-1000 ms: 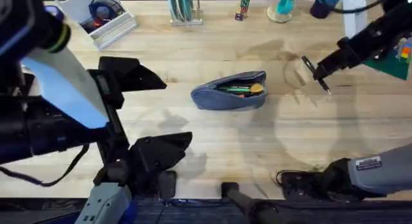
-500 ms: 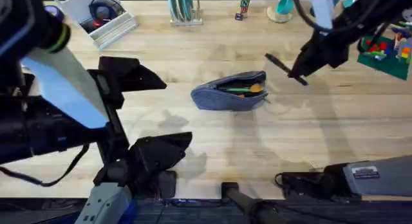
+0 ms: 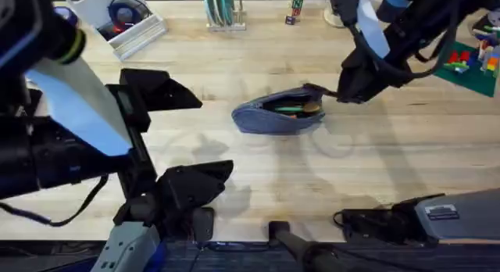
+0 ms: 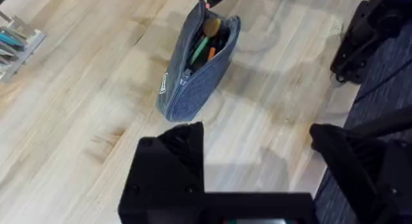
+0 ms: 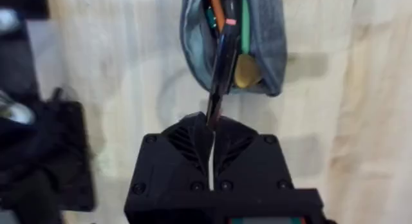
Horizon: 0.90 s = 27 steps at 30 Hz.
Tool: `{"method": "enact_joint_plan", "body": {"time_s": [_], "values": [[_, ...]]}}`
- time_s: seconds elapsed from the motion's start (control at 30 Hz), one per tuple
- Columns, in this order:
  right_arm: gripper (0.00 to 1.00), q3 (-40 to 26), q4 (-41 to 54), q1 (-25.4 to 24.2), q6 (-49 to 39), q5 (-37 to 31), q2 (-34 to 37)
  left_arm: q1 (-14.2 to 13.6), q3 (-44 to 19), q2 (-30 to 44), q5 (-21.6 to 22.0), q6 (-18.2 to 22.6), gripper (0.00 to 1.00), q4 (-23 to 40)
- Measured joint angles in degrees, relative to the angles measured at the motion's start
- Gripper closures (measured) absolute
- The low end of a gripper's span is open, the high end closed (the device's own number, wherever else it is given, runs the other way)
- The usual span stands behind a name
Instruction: Unzip the bag, pick up the pens from the table one at a time and place them inside, then zip the bag closed.
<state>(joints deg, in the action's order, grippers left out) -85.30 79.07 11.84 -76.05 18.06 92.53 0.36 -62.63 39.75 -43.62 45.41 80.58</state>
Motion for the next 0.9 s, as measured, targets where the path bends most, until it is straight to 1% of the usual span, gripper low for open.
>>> {"method": "enact_joint_plan", "body": {"time_s": [0.17, 0.27, 0.43, 0.67, 0.83, 0.9], "values": [[0.968, 0.0, -5.3, 0.0, -4.8, 0.0, 0.0, 0.0, 0.0, 0.0, 0.0, 0.0, 0.004, 0.0], [0.968, 0.0, -6.8, 0.2, -7.1, 0.0, 0.0, 0.0, 0.0, 0.0, 0.0, 0.0, 0.004, 0.0], [0.968, 0.0, -6.5, 2.5, -9.1, 0.0, 0.0, 0.0, 0.0, 0.0, 0.0, 0.0, 0.005, 0.0], [0.968, 0.0, -5.5, 6.4, -9.8, 0.0, 0.3, 0.0, 0.0, 0.0, 0.0, 0.0, 0.006, 0.0], [0.97, 0.0, -5.5, 7.5, -9.9, 0.1, 2.9, 0.0, 0.0, 0.0, 0.0, 0.0, 0.006, 0.0], [0.97, 0.0, -5.6, 7.5, -9.9, 0.0, 5.2, 0.0, 0.0, 0.0, 0.0, 0.0, 0.006, 0.0]]}}
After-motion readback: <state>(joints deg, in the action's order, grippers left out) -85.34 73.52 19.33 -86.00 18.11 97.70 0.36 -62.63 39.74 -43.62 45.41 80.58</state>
